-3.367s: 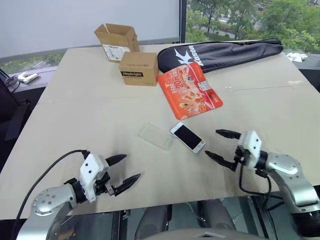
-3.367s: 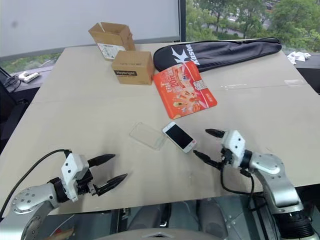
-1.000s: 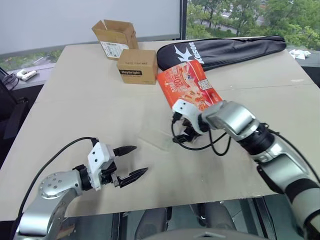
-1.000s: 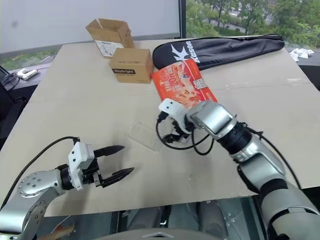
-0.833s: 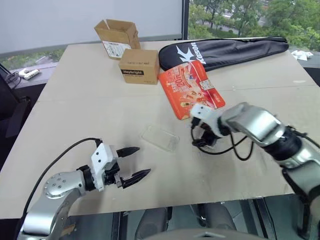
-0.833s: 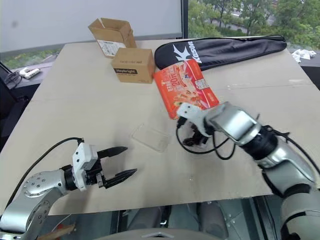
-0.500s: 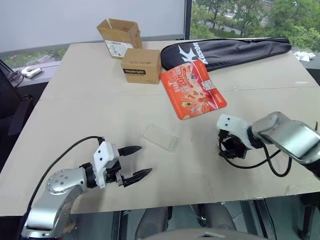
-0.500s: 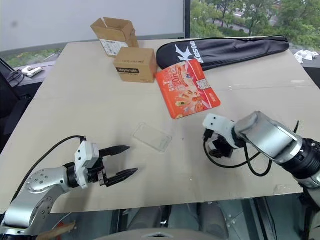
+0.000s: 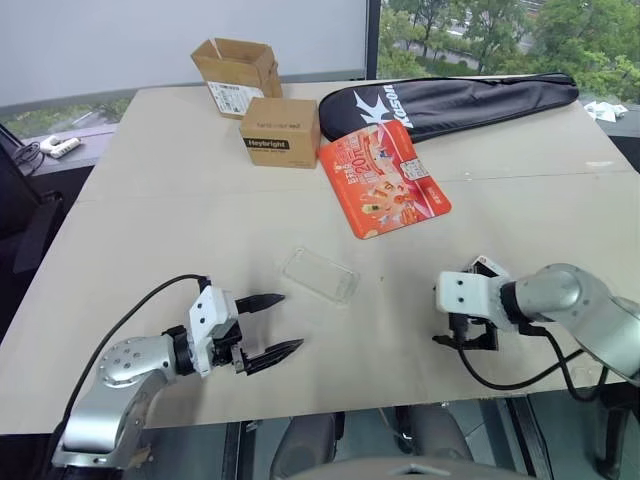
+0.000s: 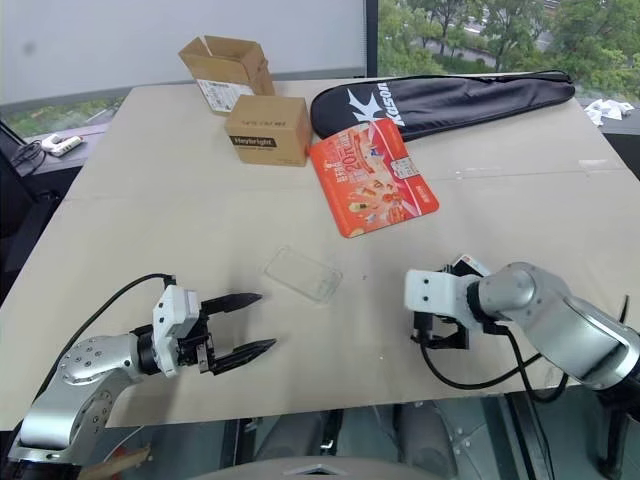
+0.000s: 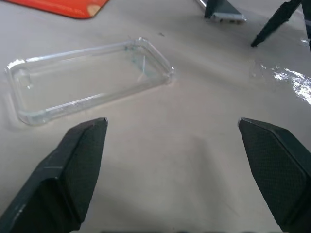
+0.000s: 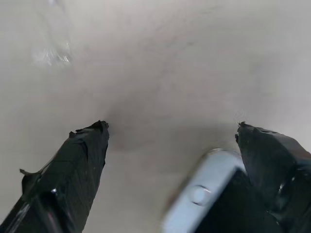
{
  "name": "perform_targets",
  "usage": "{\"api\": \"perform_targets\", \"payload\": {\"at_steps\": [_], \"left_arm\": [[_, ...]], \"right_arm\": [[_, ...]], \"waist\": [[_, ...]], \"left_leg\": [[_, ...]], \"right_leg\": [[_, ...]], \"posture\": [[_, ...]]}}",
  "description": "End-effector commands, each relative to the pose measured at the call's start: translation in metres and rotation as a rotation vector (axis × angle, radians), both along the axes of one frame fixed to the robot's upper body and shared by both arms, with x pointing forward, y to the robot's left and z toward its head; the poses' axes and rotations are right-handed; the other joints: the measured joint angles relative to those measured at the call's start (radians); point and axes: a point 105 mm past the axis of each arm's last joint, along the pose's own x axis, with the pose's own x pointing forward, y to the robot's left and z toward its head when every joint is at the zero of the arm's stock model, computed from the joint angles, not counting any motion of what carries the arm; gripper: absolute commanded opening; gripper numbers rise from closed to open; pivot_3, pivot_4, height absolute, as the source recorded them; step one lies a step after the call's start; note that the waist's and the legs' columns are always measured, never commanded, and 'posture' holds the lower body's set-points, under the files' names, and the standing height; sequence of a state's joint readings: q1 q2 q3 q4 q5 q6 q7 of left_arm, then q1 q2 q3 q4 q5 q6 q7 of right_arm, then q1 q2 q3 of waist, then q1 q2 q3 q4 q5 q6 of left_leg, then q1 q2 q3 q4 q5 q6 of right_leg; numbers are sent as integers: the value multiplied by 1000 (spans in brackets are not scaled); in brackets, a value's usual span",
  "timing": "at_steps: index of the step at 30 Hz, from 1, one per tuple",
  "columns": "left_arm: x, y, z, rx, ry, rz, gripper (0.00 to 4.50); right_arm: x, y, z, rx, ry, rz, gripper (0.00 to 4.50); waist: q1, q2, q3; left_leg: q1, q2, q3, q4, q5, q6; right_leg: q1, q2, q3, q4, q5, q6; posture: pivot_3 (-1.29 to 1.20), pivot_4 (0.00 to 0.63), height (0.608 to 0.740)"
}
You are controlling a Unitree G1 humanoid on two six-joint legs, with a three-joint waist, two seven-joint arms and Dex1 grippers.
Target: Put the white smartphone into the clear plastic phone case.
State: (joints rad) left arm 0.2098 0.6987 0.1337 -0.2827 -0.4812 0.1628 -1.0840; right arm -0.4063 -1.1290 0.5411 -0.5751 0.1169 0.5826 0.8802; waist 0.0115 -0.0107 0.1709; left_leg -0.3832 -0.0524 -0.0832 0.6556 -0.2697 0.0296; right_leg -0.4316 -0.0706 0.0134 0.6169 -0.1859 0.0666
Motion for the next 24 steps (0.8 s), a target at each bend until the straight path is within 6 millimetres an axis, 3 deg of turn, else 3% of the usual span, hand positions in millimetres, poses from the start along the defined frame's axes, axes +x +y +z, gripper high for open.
{"api": "perform_targets", "payload": {"at_steps": [1,6,11,14,18,24], "left_arm": [[3,-7,9,-26,-43,-16,4452],[6,-14,16,-40,-59,-18,4452],[9,-19,17,-46,-62,-23,4452],[11,-21,20,-50,-66,-24,4452],[13,-20,22,-48,-70,-24,4452],[15,-22,26,-51,-77,-25,4452]], "right_arm": [[7,-24,4,-147,-136,138,4500],[6,-54,14,-245,-140,186,4500],[17,-78,19,-327,-195,127,4500],[13,-43,35,-32,-146,34,4500],[9,-19,50,166,-20,-140,4500],[31,2,49,236,-38,-341,4500]], "waist": [[1,0,0],[3,0,0],[-1,0,0],[-2,-1,0],[2,0,1],[2,0,1]], "left_leg": [[0,0,0,0,0,0],[0,0,0,5,0,0],[0,1,1,5,0,0],[0,1,1,5,0,0],[0,2,0,5,0,0],[-1,1,0,7,-1,1]], "right_leg": [[0,0,0,0,0,0],[2,0,0,0,2,-2],[2,0,1,1,1,-3],[2,1,2,1,1,-3],[2,1,2,3,2,-3],[2,0,1,3,1,-3]], "posture": [[0,150,740],[0,150,740],[0,150,740],[0,150,740],[0,150,740],[0,150,740]]}}
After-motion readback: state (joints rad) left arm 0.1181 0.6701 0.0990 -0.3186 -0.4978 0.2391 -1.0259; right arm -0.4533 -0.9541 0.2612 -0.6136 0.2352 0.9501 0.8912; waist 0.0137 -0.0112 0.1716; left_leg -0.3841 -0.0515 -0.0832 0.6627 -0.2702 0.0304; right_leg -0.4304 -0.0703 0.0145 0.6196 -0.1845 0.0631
